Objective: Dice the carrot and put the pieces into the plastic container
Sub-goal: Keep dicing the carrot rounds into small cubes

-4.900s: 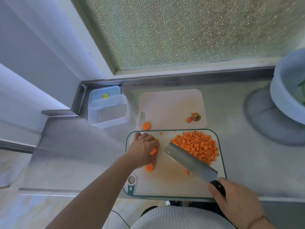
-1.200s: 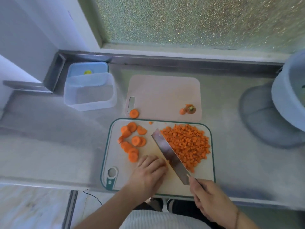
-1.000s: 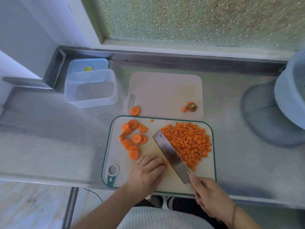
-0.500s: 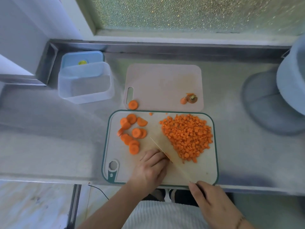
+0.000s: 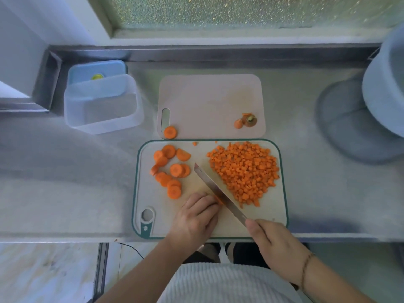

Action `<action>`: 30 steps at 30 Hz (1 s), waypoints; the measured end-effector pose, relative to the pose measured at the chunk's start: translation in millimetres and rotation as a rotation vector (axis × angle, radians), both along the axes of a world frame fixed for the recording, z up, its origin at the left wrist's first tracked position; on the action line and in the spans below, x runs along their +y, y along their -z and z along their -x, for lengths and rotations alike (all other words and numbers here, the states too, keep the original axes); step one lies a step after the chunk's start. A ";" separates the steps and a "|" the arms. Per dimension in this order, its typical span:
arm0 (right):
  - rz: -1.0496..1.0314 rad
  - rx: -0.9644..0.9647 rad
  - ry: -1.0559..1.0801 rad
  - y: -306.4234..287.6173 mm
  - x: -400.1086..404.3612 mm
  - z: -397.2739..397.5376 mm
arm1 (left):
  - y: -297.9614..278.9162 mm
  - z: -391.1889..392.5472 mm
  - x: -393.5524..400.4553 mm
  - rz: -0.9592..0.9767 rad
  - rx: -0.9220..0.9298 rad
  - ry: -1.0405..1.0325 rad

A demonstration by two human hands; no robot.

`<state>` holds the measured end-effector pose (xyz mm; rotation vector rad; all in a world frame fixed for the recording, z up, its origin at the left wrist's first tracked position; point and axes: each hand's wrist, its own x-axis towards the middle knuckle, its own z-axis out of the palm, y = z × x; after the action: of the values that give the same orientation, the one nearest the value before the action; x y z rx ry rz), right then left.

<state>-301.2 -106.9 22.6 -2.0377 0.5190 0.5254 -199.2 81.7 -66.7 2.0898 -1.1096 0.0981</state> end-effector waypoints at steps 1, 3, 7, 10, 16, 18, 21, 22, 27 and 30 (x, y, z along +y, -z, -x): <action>-0.016 -0.008 0.018 -0.4 -0.9 3.6 | -0.1 0.0 0.3 0.004 -0.012 -0.001; -0.034 0.000 0.032 -3.7 -1.1 13.4 | -0.6 0.3 0.2 0.006 -0.020 -0.007; -0.006 0.048 0.004 -6.0 3.8 27.9 | -0.7 -0.3 0.7 0.015 -0.001 -0.010; 0.067 0.064 -0.073 1.8 10.6 28.0 | -2.6 -0.7 -0.7 0.018 0.010 -0.011; 0.077 -0.008 -0.031 -2.3 20.2 7.4 | -7.1 -3.8 3.3 0.004 -0.006 0.025; 0.027 -0.017 0.024 -3.5 16.4 14.9 | -6.0 -5.1 5.6 -0.001 -0.015 0.021; -0.014 0.000 0.029 -3.0 12.6 30.7 | -3.6 -5.0 5.4 0.008 -0.022 0.006; -0.012 0.016 0.012 -0.9 11.9 35.7 | -3.1 -4.7 5.4 0.010 -0.023 0.006; 0.013 0.063 -0.054 6.1 17.5 31.3 | -2.0 -4.7 6.0 0.005 -0.016 0.019; 0.058 0.046 -0.051 4.6 21.9 16.9 | -3.7 -6.3 6.6 0.006 -0.021 0.020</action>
<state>-318.1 -85.0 17.9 -2.1031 0.5158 0.5954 -192.9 88.3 -63.0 2.0764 -1.1414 0.1143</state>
